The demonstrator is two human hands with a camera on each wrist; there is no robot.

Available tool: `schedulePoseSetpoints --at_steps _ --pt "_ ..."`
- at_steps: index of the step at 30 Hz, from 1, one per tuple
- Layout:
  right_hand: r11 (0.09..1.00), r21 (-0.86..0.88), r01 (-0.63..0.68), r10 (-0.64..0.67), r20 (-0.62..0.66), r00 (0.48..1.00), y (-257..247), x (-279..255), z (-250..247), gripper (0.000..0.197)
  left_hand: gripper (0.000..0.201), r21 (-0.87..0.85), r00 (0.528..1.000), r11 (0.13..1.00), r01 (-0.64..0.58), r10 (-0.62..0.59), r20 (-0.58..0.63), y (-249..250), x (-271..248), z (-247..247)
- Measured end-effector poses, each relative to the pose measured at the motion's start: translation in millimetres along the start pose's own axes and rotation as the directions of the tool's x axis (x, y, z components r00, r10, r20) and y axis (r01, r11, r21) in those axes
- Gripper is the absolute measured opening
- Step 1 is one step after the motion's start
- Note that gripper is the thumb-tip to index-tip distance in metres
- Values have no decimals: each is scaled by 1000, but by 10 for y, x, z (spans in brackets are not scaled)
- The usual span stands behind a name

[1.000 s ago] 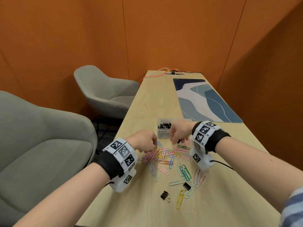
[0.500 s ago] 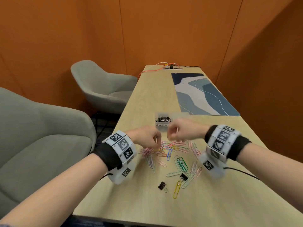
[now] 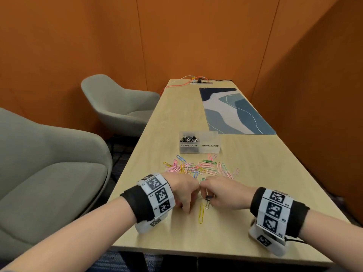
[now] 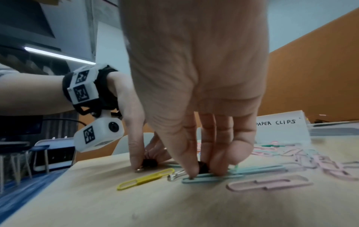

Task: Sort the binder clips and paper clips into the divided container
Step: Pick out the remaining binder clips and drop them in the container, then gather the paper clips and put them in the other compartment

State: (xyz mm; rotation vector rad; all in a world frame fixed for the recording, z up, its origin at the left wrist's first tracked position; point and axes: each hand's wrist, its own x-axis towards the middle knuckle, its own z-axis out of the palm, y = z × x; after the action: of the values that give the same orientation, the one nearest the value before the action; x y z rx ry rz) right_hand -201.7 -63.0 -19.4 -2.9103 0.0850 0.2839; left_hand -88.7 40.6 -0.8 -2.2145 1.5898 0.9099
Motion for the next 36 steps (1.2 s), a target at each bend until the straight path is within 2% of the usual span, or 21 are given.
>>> schedulePoseSetpoints --at_steps 3,6,9,11,13,15,16,18,22,24,26,28,30,32,34,36 --pt "999 46 -10 10 2 1000 14 44 -77 25 19 -69 1000 998 -11 10 -11 -127 37 -69" --pt "964 247 -99 81 80 993 117 113 -245 25 19 -182 999 982 -44 44 -4 -291 40 -218" --pt "821 541 -181 138 120 983 321 268 -471 25 17 -316 997 946 -75 63 -48 -488 55 -482" --pt "706 683 -189 215 48 976 449 425 -637 26 13 -421 982 901 -102 24 -186 -609 105 -683" --pt "610 772 -179 327 -39 944 540 643 -778 26 19 -497 921 860 -115 -96 -377 -702 214 -858" --pt "554 814 -175 442 -109 891 573 890 -875 27 23 -522 813 849 -84 -245 -528 -737 360 -987" --pt "546 818 -183 487 -132 863 574 1006 -897 26 22 -520 764 852 -63 -294 -575 -736 429 -1029" --pt "566 794 -222 540 -154 828 545 1178 -912 25 20 -525 710 851 -31 -351 -611 -728 553 -1077" --pt "651 716 -252 527 -187 829 489 1216 -899 37 26 -542 703 840 -15 -376 -604 -735 658 -1076" --pt "693 673 -260 503 -192 843 511 1078 -889 30 27 -508 687 861 -18 -358 -632 -757 601 -1030" --pt "754 577 -312 451 -111 886 573 863 -862 20 27 -467 671 884 6 -350 -654 -812 501 -943" --pt "801 433 -412 442 35 896 665 626 -810 18 27 -441 696 894 79 -366 -618 -883 385 -821" --pt "800 291 -525 508 138 850 737 418 -744 25 31 -437 778 880 188 -405 -480 -943 284 -673" --pt "761 220 -610 580 193 792 773 280 -671 39 45 -377 848 872 313 -436 -302 -994 237 -510" --pt "722 212 -659 618 232 751 760 226 -586 57 58 -289 883 881 374 -434 -181 -1001 241 -383" --pt "714 201 -671 627 244 740 683 252 -499 74 70 -299 897 879 371 -423 -130 -916 234 -330"
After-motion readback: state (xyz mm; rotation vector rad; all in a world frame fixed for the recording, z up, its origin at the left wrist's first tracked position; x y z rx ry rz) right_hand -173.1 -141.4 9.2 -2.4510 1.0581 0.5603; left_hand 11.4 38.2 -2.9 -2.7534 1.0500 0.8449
